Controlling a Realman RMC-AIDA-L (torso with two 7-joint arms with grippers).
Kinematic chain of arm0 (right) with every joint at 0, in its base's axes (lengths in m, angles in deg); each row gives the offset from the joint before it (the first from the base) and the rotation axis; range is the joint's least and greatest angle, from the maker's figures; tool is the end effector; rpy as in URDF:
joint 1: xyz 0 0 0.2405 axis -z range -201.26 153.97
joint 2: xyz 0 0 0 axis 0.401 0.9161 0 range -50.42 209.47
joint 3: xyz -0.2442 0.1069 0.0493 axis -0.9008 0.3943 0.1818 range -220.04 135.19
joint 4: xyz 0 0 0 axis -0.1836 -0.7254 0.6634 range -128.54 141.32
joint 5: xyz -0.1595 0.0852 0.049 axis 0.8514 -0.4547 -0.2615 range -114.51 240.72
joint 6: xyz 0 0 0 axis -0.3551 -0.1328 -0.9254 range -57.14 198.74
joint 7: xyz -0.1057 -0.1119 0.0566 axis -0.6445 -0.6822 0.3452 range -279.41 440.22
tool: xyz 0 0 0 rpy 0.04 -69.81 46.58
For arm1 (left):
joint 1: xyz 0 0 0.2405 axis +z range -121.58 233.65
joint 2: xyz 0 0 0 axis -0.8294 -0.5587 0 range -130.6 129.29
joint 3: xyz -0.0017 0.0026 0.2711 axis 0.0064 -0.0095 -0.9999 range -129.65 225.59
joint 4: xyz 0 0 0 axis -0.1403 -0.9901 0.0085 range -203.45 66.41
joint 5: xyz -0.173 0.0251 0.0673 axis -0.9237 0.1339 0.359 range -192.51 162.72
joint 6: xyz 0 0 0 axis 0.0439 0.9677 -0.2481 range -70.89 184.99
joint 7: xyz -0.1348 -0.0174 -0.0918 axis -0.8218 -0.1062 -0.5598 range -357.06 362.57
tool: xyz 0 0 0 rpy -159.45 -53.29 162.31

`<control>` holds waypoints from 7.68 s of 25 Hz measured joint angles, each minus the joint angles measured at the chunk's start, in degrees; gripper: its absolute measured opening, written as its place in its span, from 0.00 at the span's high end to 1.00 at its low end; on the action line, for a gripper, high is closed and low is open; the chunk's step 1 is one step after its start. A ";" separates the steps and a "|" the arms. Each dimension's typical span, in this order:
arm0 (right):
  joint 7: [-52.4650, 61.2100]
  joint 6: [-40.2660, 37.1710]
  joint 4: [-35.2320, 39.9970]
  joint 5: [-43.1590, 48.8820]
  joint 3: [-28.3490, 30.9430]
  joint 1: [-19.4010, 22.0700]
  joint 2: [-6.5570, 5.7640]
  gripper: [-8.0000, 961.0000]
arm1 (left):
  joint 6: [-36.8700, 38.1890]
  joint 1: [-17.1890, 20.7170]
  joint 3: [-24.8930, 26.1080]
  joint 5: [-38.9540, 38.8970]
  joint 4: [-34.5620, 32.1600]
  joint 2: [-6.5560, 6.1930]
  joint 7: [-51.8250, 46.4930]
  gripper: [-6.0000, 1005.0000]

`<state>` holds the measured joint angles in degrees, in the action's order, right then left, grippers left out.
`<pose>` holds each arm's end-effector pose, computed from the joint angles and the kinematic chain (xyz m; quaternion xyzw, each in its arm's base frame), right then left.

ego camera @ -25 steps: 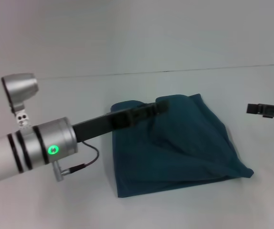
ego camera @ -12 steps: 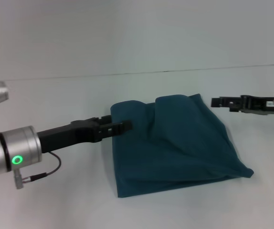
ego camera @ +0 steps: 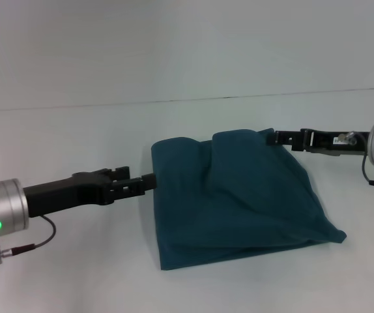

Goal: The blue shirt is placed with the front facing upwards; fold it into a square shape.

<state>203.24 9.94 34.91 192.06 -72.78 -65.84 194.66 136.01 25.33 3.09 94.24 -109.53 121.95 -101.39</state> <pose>0.2825 0.4190 -0.0058 -0.7627 0.5638 0.1976 0.2477 -0.2329 0.3488 -0.0417 -0.8644 -0.3990 -0.2776 0.1288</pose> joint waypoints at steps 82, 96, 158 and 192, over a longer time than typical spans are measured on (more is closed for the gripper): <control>-4.13 5.62 -0.52 -8.37 -0.01 -1.75 0.55 0.98 | -4.43 -0.26 1.20 1.74 0.96 -0.05 -1.35 0.09; -4.64 10.24 -0.54 -8.29 0.16 0.18 1.06 0.90 | -4.50 -0.76 1.04 2.18 1.03 0.21 -1.94 0.09; -4.00 -7.20 5.98 -9.78 0.56 5.99 -0.17 0.23 | -43.57 -14.75 -26.56 1.60 8.71 1.85 -3.60 0.10; -4.63 -7.28 6.36 -11.90 0.56 6.15 0.43 0.23 | -48.56 -15.17 -32.46 2.09 10.25 1.94 -3.16 0.66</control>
<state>198.61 2.66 41.27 180.17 -72.22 -59.68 195.09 87.45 10.16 -29.37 96.33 -99.28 123.88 -104.55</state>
